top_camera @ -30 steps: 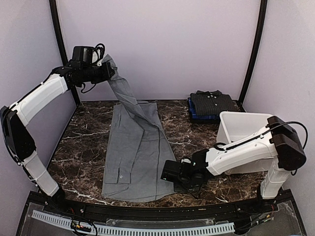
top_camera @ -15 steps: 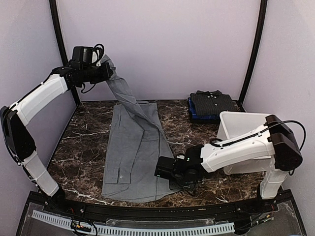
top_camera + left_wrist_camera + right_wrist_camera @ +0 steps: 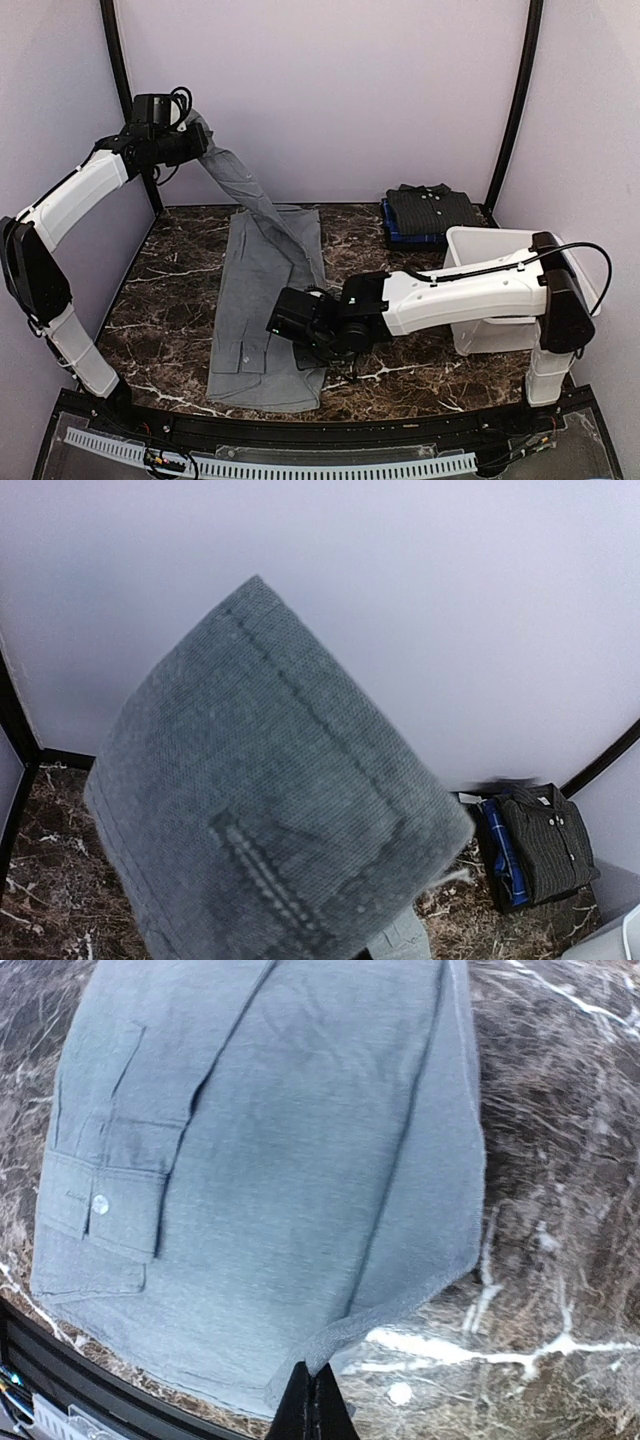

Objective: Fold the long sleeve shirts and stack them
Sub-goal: Fold the 1/3-folded shirt at the center of the board.

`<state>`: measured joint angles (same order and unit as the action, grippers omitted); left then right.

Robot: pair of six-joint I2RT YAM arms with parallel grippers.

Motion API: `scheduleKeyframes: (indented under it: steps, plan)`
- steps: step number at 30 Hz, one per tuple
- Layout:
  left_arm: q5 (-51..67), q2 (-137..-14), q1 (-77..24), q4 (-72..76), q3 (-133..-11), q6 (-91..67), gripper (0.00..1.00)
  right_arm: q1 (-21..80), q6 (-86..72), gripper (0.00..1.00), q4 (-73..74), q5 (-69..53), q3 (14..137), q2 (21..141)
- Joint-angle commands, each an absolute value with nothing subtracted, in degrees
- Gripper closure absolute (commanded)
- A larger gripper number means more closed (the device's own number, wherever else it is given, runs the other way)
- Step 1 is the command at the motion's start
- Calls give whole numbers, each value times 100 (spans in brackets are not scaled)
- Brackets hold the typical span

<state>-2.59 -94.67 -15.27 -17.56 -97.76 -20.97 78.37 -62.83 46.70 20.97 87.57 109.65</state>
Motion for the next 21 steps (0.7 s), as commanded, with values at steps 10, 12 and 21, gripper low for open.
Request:
scheduleKeyframes:
  steps: [10, 12, 21]
  plan:
    - [-359, -9305, -1021, -1446, -9222, -2195, 100, 7778, -5385, 100, 2970, 708, 8662, 11592]
    - [-402, -9334, -992, -1456, -9201, -2189, 100, 7732, -5396, 100, 2719, 546, 8506, 11588]
    - [-504, -9336, -937, -1359, -9236, -2165, 100, 7575, -5331, 100, 2418, 144, 8444, 11597]
